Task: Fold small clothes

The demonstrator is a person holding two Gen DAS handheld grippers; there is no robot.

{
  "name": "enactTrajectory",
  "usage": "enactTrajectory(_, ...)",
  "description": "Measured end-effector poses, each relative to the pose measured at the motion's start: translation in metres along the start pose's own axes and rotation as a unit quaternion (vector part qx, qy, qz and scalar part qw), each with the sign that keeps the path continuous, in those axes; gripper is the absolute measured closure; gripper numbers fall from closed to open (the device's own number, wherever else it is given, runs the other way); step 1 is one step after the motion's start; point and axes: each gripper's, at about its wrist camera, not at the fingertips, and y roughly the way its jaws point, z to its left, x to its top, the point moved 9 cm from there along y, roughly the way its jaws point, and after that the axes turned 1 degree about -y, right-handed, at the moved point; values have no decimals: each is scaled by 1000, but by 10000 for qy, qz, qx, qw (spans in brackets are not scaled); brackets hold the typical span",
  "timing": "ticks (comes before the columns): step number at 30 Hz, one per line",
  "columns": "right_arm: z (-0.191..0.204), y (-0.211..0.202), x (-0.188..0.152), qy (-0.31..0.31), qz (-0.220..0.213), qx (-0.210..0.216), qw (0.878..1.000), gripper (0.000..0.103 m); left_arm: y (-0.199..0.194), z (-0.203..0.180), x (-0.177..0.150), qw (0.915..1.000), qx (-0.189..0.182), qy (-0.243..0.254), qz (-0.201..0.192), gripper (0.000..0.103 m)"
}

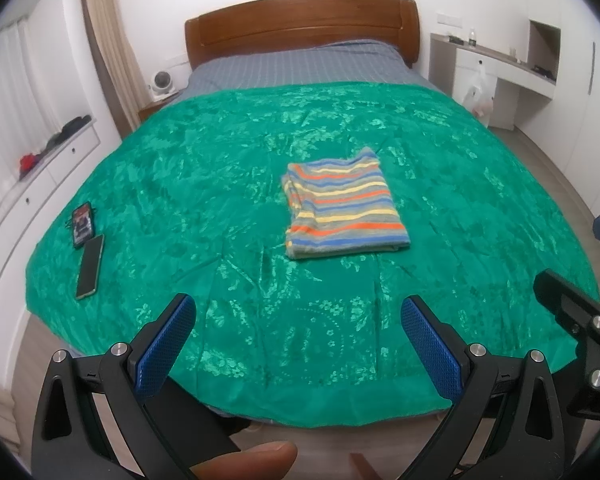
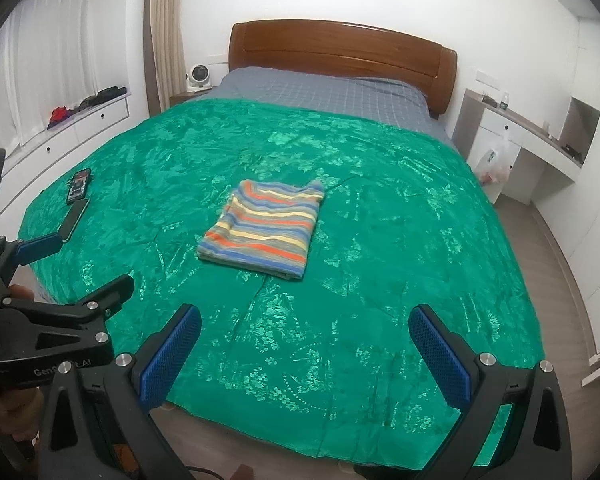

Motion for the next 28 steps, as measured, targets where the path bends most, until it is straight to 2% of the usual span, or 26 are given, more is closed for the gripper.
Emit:
enactTrajectory(6, 4, 6, -4, 70, 124, 170, 9998, 1, -4, 2, 3, 10000, -1, -52, -48, 0)
enactTrajectory(18, 0, 5, -5, 75, 138, 84, 9998, 1, -5, 1, 3, 9999, -71, -89, -123, 0)
enactTrajectory(28, -3, 5, -4, 117, 135, 113, 9998, 1, -7, 0, 4, 9998, 18, -30, -173, 0)
